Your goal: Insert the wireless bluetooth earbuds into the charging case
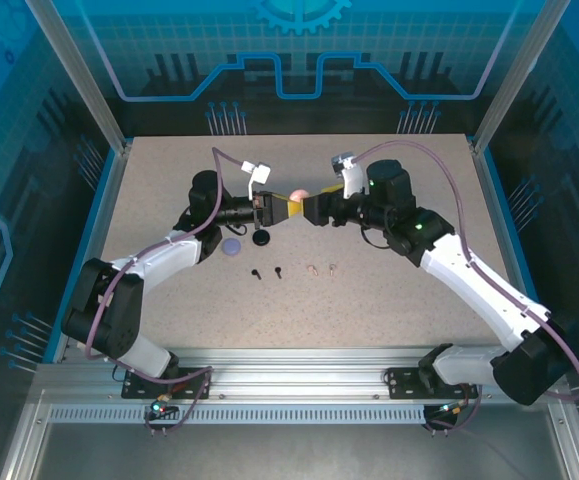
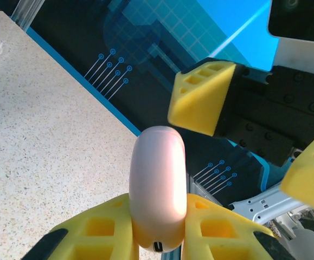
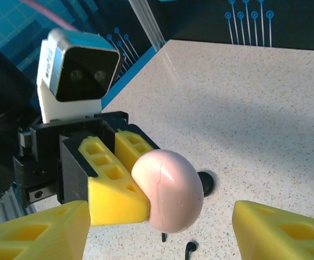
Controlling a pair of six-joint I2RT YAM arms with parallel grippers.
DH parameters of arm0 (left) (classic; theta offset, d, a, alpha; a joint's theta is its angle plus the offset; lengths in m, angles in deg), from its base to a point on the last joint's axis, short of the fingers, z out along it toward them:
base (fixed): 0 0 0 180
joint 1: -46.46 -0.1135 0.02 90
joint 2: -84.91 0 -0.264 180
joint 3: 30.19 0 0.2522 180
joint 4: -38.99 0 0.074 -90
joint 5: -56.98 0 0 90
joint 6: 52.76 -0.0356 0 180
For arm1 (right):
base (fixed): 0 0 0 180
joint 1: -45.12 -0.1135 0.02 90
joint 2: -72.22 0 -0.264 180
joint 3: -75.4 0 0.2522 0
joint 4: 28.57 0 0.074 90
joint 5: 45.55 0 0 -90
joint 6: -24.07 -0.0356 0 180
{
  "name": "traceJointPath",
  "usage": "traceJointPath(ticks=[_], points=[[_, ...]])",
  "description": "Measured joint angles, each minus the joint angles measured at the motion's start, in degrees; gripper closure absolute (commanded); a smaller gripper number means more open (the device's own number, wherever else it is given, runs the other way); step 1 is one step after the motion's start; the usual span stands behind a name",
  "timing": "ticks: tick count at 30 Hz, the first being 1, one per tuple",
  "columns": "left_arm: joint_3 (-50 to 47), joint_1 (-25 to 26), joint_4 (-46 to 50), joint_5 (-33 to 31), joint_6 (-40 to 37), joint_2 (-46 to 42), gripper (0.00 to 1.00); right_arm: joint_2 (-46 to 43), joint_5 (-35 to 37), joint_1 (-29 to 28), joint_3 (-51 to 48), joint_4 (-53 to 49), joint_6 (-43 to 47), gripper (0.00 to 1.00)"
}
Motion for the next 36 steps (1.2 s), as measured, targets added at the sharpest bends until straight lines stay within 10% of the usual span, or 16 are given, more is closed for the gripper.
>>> traceJointPath(ticks=[36], points=[[0.33,0.33,1.4,0.87,0.0,-1.64,1.0,-2.51,-10.08,6.36,-7.76,8.09,-5.2,0.5]])
